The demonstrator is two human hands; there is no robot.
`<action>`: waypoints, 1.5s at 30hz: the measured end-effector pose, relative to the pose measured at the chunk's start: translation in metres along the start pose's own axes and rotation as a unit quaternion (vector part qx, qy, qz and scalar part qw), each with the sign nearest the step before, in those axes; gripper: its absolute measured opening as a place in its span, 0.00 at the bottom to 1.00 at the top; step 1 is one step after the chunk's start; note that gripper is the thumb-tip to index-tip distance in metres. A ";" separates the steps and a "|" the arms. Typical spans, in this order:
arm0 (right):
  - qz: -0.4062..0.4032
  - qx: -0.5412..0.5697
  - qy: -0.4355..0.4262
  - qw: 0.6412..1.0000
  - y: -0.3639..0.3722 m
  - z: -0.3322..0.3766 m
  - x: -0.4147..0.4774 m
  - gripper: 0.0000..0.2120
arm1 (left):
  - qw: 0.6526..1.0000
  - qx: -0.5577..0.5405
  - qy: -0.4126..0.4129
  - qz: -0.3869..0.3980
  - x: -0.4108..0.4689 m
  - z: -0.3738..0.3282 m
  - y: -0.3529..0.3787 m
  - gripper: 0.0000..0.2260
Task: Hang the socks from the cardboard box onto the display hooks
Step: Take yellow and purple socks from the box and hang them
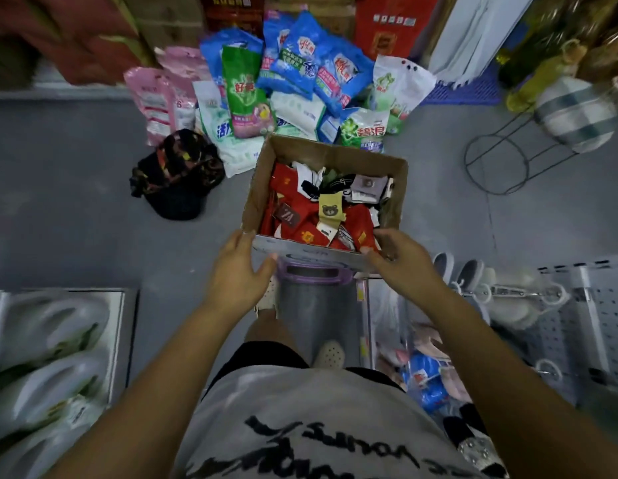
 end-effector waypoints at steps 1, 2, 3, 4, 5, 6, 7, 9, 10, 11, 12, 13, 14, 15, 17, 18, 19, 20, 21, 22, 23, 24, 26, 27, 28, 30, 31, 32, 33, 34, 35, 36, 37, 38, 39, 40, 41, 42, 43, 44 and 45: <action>0.000 0.007 0.019 1.000 0.002 0.001 0.015 0.23 | 1.000 0.013 -0.002 0.011 0.020 0.002 -0.001 0.28; -0.003 0.014 0.037 0.999 0.004 0.001 0.030 0.23 | 0.999 0.027 -0.005 0.024 0.041 0.004 -0.002 0.30; -0.003 0.016 0.052 0.999 0.007 0.003 0.044 0.23 | 0.998 0.041 -0.014 0.041 0.060 0.008 -0.003 0.31; 0.001 0.016 0.066 0.998 0.010 0.006 0.057 0.23 | 0.997 0.055 -0.022 0.056 0.079 0.012 -0.004 0.33; 0.005 0.022 0.079 0.997 0.015 0.007 0.071 0.23 | 0.995 0.066 -0.030 0.069 0.096 0.015 -0.004 0.34; 0.009 0.035 0.094 0.995 0.022 0.008 0.087 0.22 | 0.994 0.072 -0.030 0.077 0.115 0.017 -0.003 0.34; 0.014 0.043 0.110 0.993 0.028 0.007 0.101 0.22 | 0.993 0.070 -0.032 0.085 0.131 0.019 -0.001 0.35; 0.022 0.055 0.143 0.988 0.041 0.001 0.130 0.21 | 0.992 0.043 -0.055 0.107 0.160 0.028 0.006 0.38; 0.022 0.065 0.160 0.985 0.048 -0.004 0.144 0.20 | 0.989 0.022 -0.077 0.121 0.173 0.038 0.014 0.39; 0.018 0.078 0.176 0.981 0.055 -0.010 0.156 0.19 | 0.985 -0.007 -0.105 0.140 0.183 0.049 0.022 0.41; 0.014 0.092 0.190 0.977 0.061 -0.016 0.169 0.18 | 0.980 -0.040 -0.121 0.150 0.192 0.057 0.030 0.44; 0.010 0.103 0.200 0.974 0.065 -0.019 0.181 0.16 | 0.975 -0.078 -0.137 0.156 0.196 0.064 0.037 0.46; 0.007 0.112 0.210 0.971 0.070 -0.023 0.193 0.15 | 0.969 -0.119 -0.146 0.159 0.199 0.071 0.046 0.44; 0.009 0.115 0.214 0.970 0.076 -0.028 0.205 0.14 | 0.963 -0.149 -0.154 0.165 0.198 0.074 0.054 0.40; 0.038 0.100 0.217 0.970 0.091 -0.039 0.231 0.16 | 0.957 -0.184 -0.161 0.154 0.197 0.080 0.065 0.35; 0.060 0.087 0.222 0.969 0.099 -0.046 0.241 0.17 | 0.958 -0.191 -0.161 0.141 0.197 0.080 0.067 0.36; 0.085 0.075 0.233 0.966 0.107 -0.055 0.250 0.18 | 0.959 -0.192 -0.163 0.131 0.198 0.081 0.069 0.37; 0.109 0.064 0.244 0.961 0.115 -0.064 0.257 0.17 | 0.959 -0.194 -0.164 0.124 0.199 0.084 0.072 0.37; 0.123 0.057 0.253 0.958 0.120 -0.071 0.261 0.17 | 0.957 -0.200 -0.167 0.125 0.199 0.082 0.072 0.36; 0.129 0.054 0.259 0.956 0.123 -0.074 0.262 0.18 | 0.954 -0.207 -0.174 0.126 0.200 0.087 0.075 0.34; 0.126 0.058 0.259 0.956 0.124 -0.072 0.262 0.18 | 0.952 -0.210 -0.183 0.126 0.200 0.087 0.074 0.32; 0.123 0.073 0.255 0.956 0.125 -0.070 0.260 0.16 | 0.952 -0.211 -0.187 0.119 0.200 0.087 0.073 0.29; 0.122 0.098 0.238 0.959 0.120 -0.057 0.250 0.13 | 0.966 -0.172 -0.177 0.078 0.197 0.078 0.060 0.26; 0.124 0.102 0.225 0.961 0.116 -0.051 0.244 0.14 | 0.975 -0.144 -0.166 0.035 0.193 0.070 0.049 0.23; 0.119 0.106 0.211 0.964 0.110 -0.045 0.236 0.15 | 0.981 -0.127 -0.146 -0.028 0.188 0.061 0.037 0.19; 0.111 0.134 0.189 0.966 0.095 -0.034 0.221 0.16 | 0.981 -0.121 -0.089 -0.125 0.178 0.034 0.015 0.15; 0.112 0.166 0.180 0.963 0.088 -0.028 0.212 0.17 | 0.981 -0.129 -0.063 -0.128 0.176 0.019 0.011 0.14; 0.117 0.214 0.174 0.954 0.083 -0.023 0.204 0.17 | 0.982 -0.152 -0.045 -0.099 0.178 0.010 0.016 0.14; 0.126 0.268 0.171 0.940 0.079 -0.019 0.197 0.17 | 0.982 -0.179 -0.046 -0.034 0.183 -0.002 0.025 0.15; 0.137 0.325 0.171 0.920 0.075 -0.014 0.192 0.17 | 0.974 -0.211 -0.060 0.053 0.188 -0.012 0.040 0.17; 0.150 0.383 0.174 0.895 0.072 -0.010 0.189 0.16 | 0.961 -0.227 -0.071 0.140 0.191 -0.022 0.055 0.18; 0.159 0.427 0.178 0.872 0.069 -0.006 0.188 0.15 | 0.945 -0.240 -0.071 0.213 0.193 -0.034 0.067 0.18; 0.162 0.456 0.183 0.856 0.066 -0.005 0.190 0.14 | 0.927 -0.253 -0.072 0.267 0.195 -0.042 0.077 0.15; 0.160 0.473 0.185 0.846 0.063 -0.005 0.193 0.13 | 0.911 -0.273 -0.075 0.301 0.197 -0.047 0.085 0.11; 0.152 0.478 0.190 0.844 0.062 -0.010 0.198 0.13 | 0.905 -0.277 -0.075 0.313 0.201 -0.048 0.090 0.06; 0.139 0.474 0.198 0.847 0.061 -0.018 0.202 0.13 | 0.906 -0.275 -0.072 0.313 0.205 -0.048 0.093 0.03; 0.126 0.471 0.210 0.848 0.062 -0.026 0.207 0.13 | 0.910 -0.268 -0.067 0.308 0.208 -0.047 0.094 0.06; 0.112 0.469 0.225 0.847 0.063 -0.035 0.211 0.13 | 0.913 -0.267 -0.069 0.301 0.209 -0.045 0.095 0.09; 0.095 0.471 0.243 0.843 0.065 -0.045 0.216 0.12 | 0.914 -0.269 -0.077 0.293 0.210 -0.041 0.097 0.11; 0.074 0.476 0.263 0.836 0.066 -0.053 0.221 0.10 | 0.916 -0.272 -0.086 0.283 0.212 -0.038 0.098 0.12; 0.045 0.483 0.284 0.827 0.067 -0.063 0.226 0.09 | 0.917 -0.275 -0.092 0.273 0.212 -0.036 0.099 0.13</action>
Point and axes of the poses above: each hand's wrist, its own x-axis towards the middle knuckle, its own y-axis out of the palm, z = x × y, the point moved 8 cm from there along x, towards the middle knuckle, and after that the axes turned 3 degrees about z, right-handed, at the moved point
